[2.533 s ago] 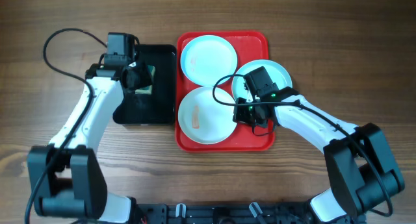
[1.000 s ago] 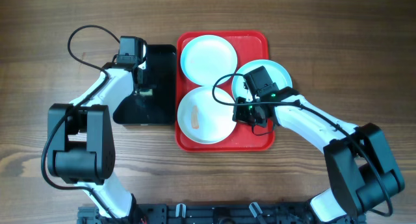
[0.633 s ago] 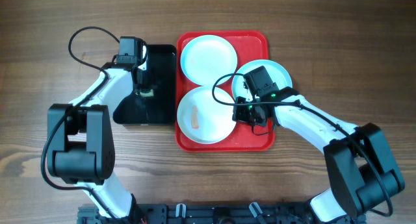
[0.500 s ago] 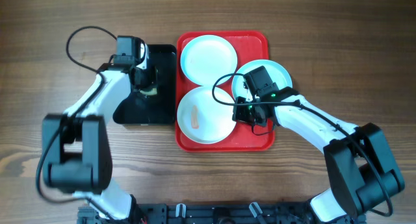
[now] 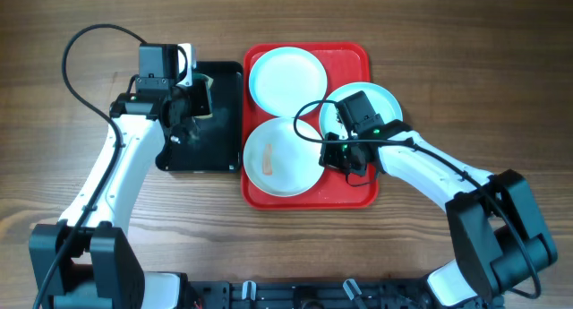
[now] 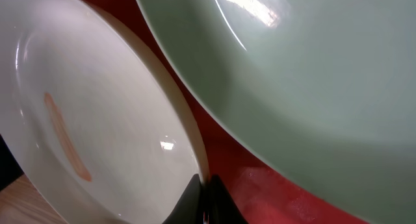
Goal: Clean dirty plates on tray and stack at the side
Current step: 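Lift the sponge with the left gripper out of the water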
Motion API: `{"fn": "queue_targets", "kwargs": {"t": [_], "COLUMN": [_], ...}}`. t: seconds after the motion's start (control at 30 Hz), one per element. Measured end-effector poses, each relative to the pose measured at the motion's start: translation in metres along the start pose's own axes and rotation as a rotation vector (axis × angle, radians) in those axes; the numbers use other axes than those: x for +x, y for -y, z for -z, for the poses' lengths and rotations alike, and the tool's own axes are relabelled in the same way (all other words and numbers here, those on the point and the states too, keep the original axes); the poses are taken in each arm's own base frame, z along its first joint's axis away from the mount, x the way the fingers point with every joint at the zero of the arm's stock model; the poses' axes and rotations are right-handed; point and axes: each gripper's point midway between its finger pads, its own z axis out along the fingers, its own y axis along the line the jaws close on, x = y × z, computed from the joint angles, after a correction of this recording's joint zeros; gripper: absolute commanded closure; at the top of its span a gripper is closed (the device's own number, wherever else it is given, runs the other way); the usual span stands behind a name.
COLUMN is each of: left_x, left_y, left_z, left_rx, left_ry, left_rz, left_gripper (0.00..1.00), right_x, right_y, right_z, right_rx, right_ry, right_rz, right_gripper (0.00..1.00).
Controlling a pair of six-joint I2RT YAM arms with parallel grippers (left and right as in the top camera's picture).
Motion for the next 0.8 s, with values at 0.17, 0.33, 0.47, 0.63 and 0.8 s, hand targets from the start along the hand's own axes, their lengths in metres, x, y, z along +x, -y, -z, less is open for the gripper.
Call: {"fn": "queue_targets", "kwargs": {"t": [0.17, 0.33, 0.47, 0.63, 0.8], "left_x": [0.002, 0.002, 0.003, 0.004, 0.017], "left_y": [0.0, 0.0, 0.0, -0.001, -0.003], "left_z": [0.0, 0.0, 0.0, 0.0, 0.001], "left_rx": [-0.001, -0.001, -0.001, -0.003, -0.011], "left_ry": [-0.007, -0.009, -0.011, -0.017, -0.069], "left_rz": [0.001, 0.001, 0.001, 0.001, 0.005], "left_gripper": [0.96, 0.96, 0.96, 0.96, 0.96], "right_x": [0.0, 0.0, 0.001, 0.001, 0.001], "right_y": [0.0, 0.0, -0.001, -0.001, -0.001], "right_z": [0.0, 0.0, 0.0, 0.0, 0.0], "right_rx": [0.0, 0.001, -0.005, -0.006, -0.006], "right_ry": [0.0, -0.001, -0.006, -0.004, -0.004], "right_rz": [0.0, -0.001, -0.001, 0.0, 0.0], "right_gripper": [0.96, 0.96, 0.96, 0.96, 0.96]}}
